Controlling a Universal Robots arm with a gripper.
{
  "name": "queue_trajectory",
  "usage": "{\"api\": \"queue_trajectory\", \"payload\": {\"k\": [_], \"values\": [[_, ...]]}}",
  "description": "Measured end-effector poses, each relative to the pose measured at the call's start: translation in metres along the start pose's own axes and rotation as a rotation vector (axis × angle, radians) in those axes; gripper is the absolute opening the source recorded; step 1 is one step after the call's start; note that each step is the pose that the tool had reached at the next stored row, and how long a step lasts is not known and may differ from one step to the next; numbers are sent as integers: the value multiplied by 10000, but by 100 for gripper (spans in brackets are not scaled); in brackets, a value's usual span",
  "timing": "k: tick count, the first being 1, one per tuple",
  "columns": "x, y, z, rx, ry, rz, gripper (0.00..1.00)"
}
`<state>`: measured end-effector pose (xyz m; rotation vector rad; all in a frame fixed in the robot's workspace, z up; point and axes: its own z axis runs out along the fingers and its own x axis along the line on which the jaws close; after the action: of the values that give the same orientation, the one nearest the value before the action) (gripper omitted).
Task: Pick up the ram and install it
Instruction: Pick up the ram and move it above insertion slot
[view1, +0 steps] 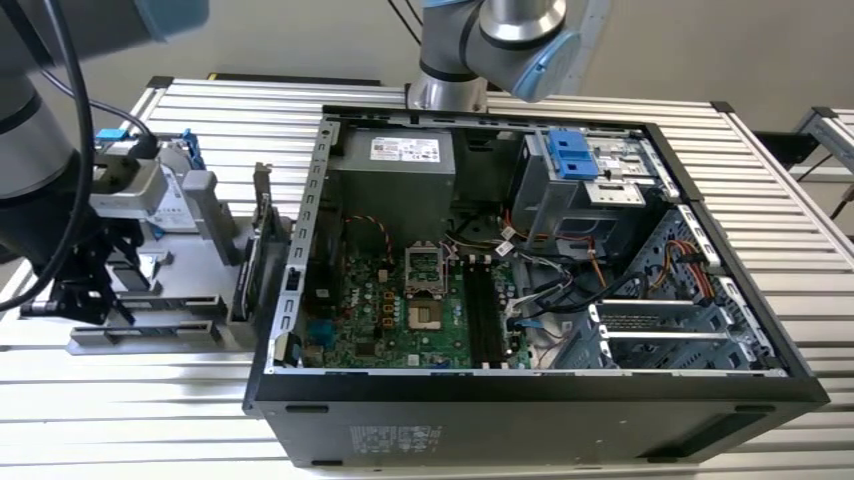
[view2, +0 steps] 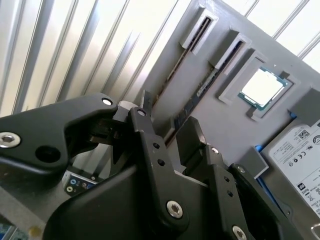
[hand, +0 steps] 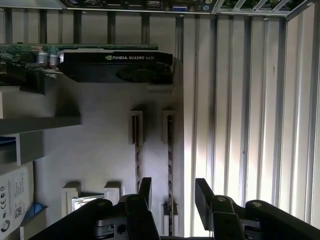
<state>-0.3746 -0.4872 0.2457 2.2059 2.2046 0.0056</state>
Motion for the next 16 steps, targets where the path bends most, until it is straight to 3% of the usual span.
{"api": "queue_trajectory", "payload": {"k": [16], "values": [[-1, -3, 153, 5, -4, -1, 100]]}}
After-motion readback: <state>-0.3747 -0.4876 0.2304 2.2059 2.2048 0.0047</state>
